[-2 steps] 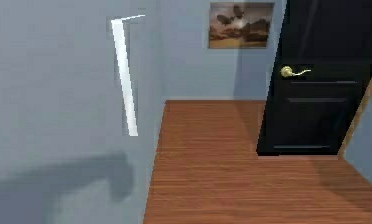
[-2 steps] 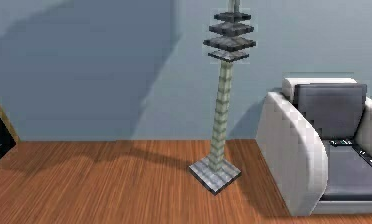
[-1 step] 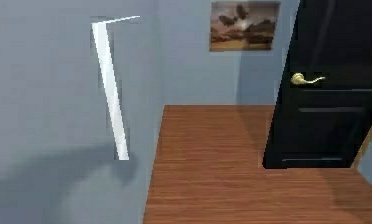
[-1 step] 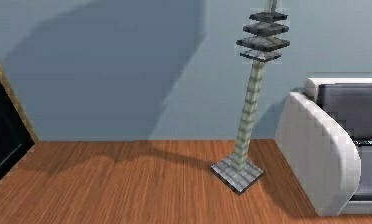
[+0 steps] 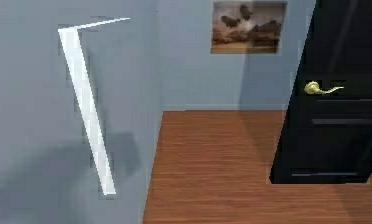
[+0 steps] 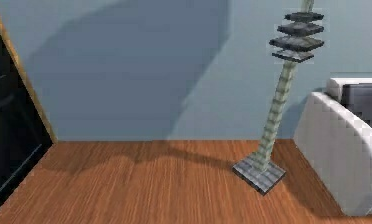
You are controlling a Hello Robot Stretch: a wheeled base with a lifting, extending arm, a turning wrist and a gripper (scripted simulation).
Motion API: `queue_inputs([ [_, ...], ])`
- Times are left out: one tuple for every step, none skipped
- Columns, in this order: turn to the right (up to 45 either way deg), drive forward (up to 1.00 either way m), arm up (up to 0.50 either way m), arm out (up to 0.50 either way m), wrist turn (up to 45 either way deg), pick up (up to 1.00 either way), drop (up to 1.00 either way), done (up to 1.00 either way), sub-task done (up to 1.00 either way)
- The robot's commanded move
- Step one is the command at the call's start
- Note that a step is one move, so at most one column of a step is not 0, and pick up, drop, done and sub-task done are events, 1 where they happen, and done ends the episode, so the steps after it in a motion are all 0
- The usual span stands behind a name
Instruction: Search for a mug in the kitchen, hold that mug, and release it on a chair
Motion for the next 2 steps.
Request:
queue_inputs([
  [45.0,0.00,0.00,0.00,0.0,0.00,0.00,0.00,0.00],
  [45.0,0.00,0.00,0.00,0.0,0.00,0.00,0.00,0.00],
])
